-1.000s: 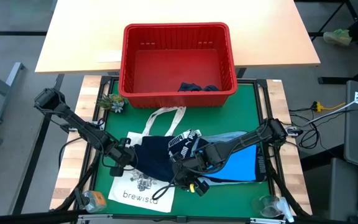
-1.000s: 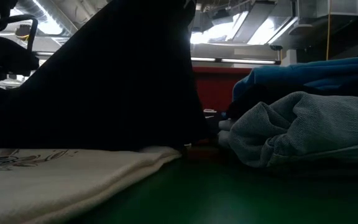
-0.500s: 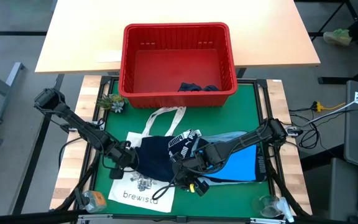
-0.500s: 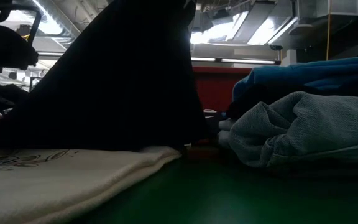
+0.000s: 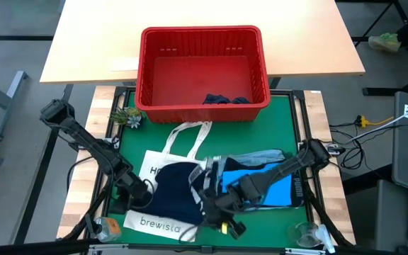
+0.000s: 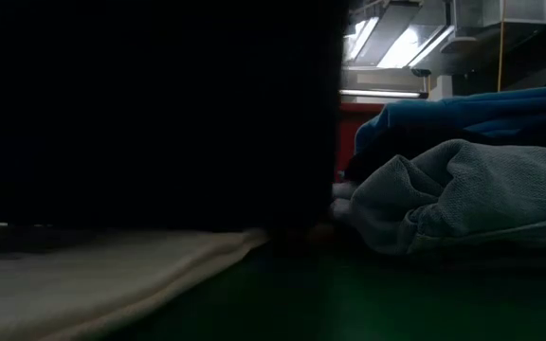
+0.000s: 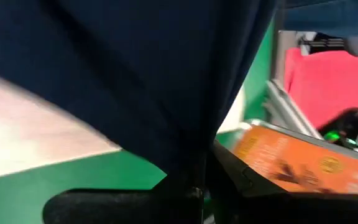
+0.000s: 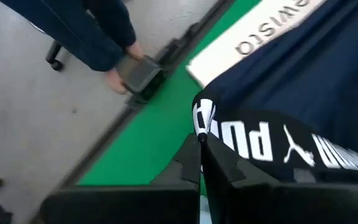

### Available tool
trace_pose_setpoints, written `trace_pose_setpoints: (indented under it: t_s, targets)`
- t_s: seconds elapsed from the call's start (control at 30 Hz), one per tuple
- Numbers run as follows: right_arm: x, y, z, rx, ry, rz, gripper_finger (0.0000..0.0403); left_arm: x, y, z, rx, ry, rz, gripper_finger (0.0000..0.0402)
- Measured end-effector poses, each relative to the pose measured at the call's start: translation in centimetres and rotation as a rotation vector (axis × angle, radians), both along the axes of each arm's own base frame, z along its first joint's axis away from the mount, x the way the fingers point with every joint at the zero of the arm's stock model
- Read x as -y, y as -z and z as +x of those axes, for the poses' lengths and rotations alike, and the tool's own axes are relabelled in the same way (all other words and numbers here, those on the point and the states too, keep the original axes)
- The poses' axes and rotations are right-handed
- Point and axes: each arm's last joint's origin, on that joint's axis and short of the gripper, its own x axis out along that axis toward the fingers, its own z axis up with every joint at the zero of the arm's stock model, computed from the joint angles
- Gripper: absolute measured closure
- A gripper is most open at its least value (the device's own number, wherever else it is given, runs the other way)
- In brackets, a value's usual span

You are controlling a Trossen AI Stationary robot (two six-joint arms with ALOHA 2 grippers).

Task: Fold Laundry from Bin
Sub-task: Fold the dark blue boxer

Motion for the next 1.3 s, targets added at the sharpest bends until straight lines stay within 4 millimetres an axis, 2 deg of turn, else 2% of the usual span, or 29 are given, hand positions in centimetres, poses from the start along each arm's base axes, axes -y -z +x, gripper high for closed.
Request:
trace_pose_setpoints:
  t_s: [0.23, 0.4, 0.6, 0.8, 1.0, 1.13, 1.3]
  targets:
    - [-3.0, 0.3, -1.6, -0.053, 0.041, 0.029, 0.0401, 2.1, -1.1, 0.0, 0.113, -0.011, -0.038, 0.0401]
    - [-5.3, 1.5, -2.3, -0.082, 0.032, 0.039, 0.0399, 2.8, -1.4, 0.1, 0.221, -0.033, -0.026, 0.0396]
    - [-7.1, 2.9, -2.6, -0.099, 0.022, 0.051, 0.0393, 3.3, -1.4, -0.2, 0.233, -0.009, -0.033, 0.0375]
    - [-7.4, 3.1, -2.6, -0.125, 0.054, 0.065, 0.0392, 3.8, -1.7, -0.3, 0.266, 0.009, -0.068, 0.0353]
    - [-7.3, 3.1, -2.7, -0.158, 0.062, 0.088, 0.0385, 4.0, -1.8, -0.4, 0.274, 0.014, -0.079, 0.0312]
    - [-7.3, 3.1, -2.7, -0.179, 0.092, 0.096, 0.0353, 4.0, -1.8, -0.4, 0.273, 0.013, -0.079, 0.0280]
    - [-7.2, 3.3, -2.9, -0.242, 0.166, 0.105, 0.0292, 4.0, -1.8, -0.4, 0.272, 0.013, -0.078, 0.0249]
